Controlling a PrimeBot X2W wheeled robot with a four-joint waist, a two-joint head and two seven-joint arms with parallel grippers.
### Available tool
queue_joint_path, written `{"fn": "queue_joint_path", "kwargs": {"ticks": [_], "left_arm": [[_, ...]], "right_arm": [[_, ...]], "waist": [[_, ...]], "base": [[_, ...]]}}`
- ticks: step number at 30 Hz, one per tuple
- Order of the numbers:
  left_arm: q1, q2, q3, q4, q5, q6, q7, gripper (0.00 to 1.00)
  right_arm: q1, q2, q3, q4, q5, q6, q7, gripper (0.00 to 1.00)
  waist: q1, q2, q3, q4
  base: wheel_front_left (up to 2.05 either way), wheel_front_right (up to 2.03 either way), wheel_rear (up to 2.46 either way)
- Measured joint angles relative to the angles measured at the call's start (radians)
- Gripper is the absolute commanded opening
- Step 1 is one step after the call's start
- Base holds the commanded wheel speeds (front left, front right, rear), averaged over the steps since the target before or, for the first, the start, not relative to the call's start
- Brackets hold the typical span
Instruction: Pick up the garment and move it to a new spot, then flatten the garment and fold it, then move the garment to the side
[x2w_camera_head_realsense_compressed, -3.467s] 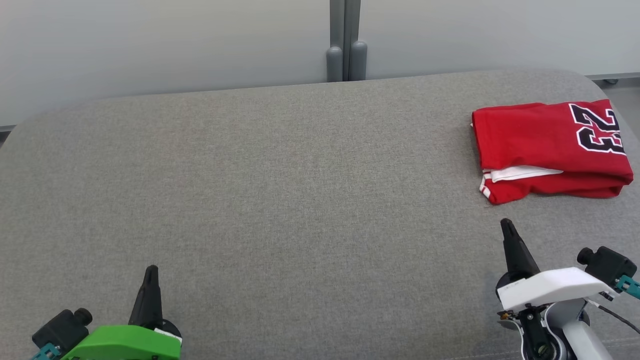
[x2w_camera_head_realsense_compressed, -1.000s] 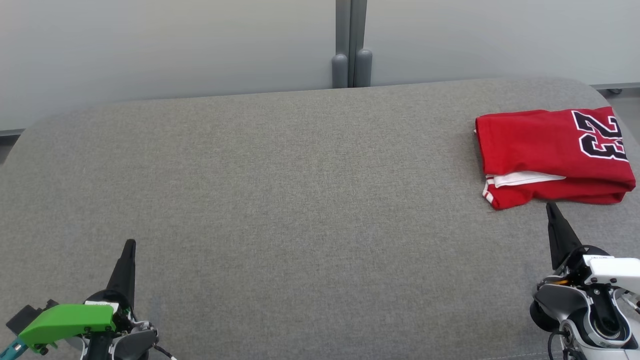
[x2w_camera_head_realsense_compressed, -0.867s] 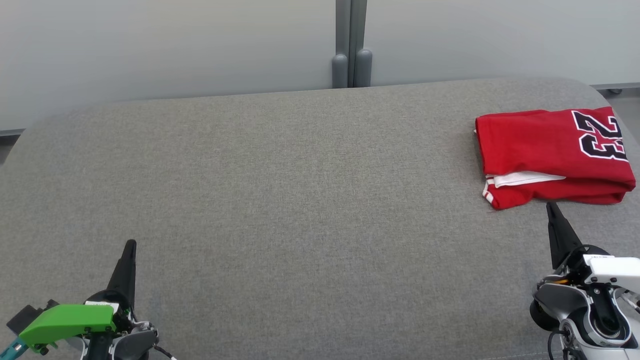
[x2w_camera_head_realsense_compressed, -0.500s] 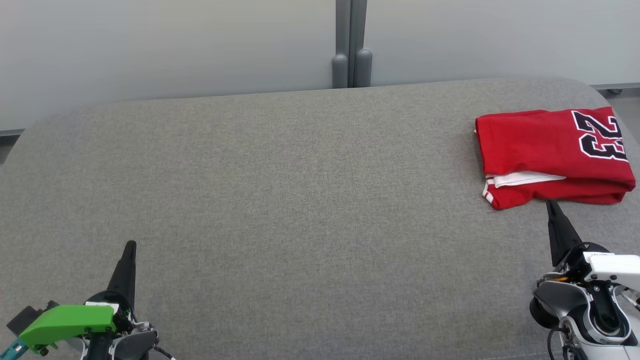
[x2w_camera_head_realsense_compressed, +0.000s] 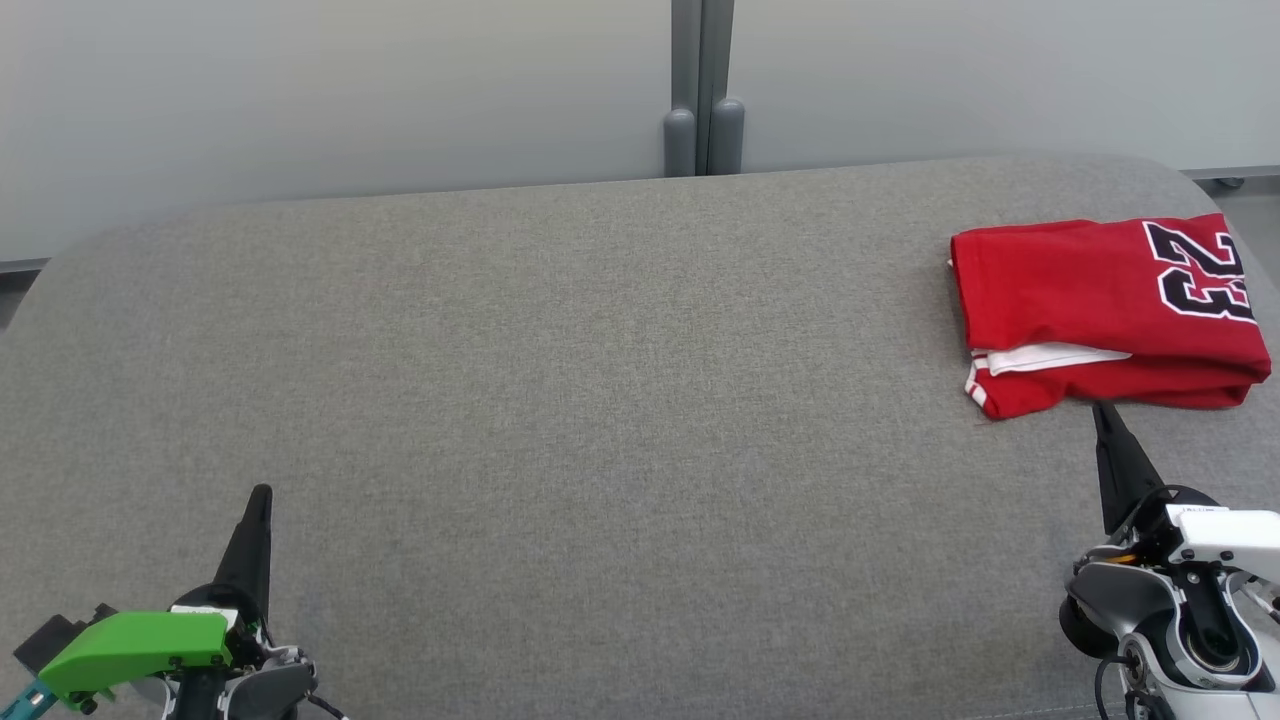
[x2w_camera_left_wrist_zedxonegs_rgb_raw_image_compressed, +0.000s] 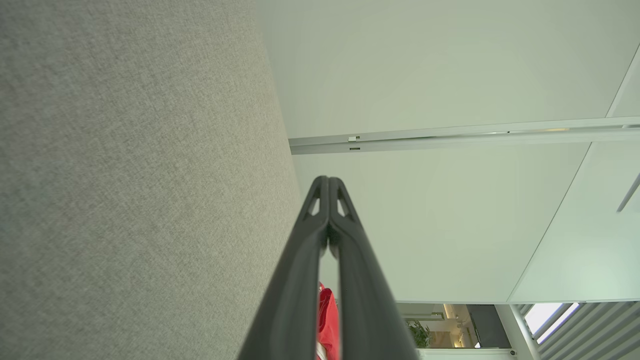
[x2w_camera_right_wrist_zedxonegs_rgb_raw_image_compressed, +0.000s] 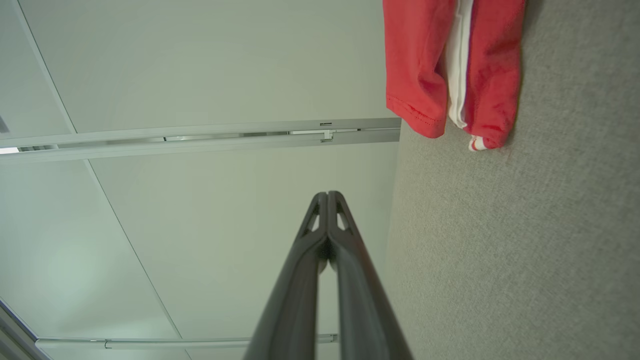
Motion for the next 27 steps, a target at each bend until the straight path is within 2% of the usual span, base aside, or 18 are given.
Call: {"fn": "queue_joint_path", "kwargs": {"ticks": [27], "left_arm": [[-0.001, 0.0, 0.002, 0.005, 0.0, 0.0, 0.003, 0.0]], "right_arm": [[-0.001, 0.001, -0.002, 0.006, 0.0, 0.0, 0.008, 0.0]], "waist": [[0.0, 0.0, 0.0, 0.0]], "base": [[0.0, 0.0, 0.0]]}}
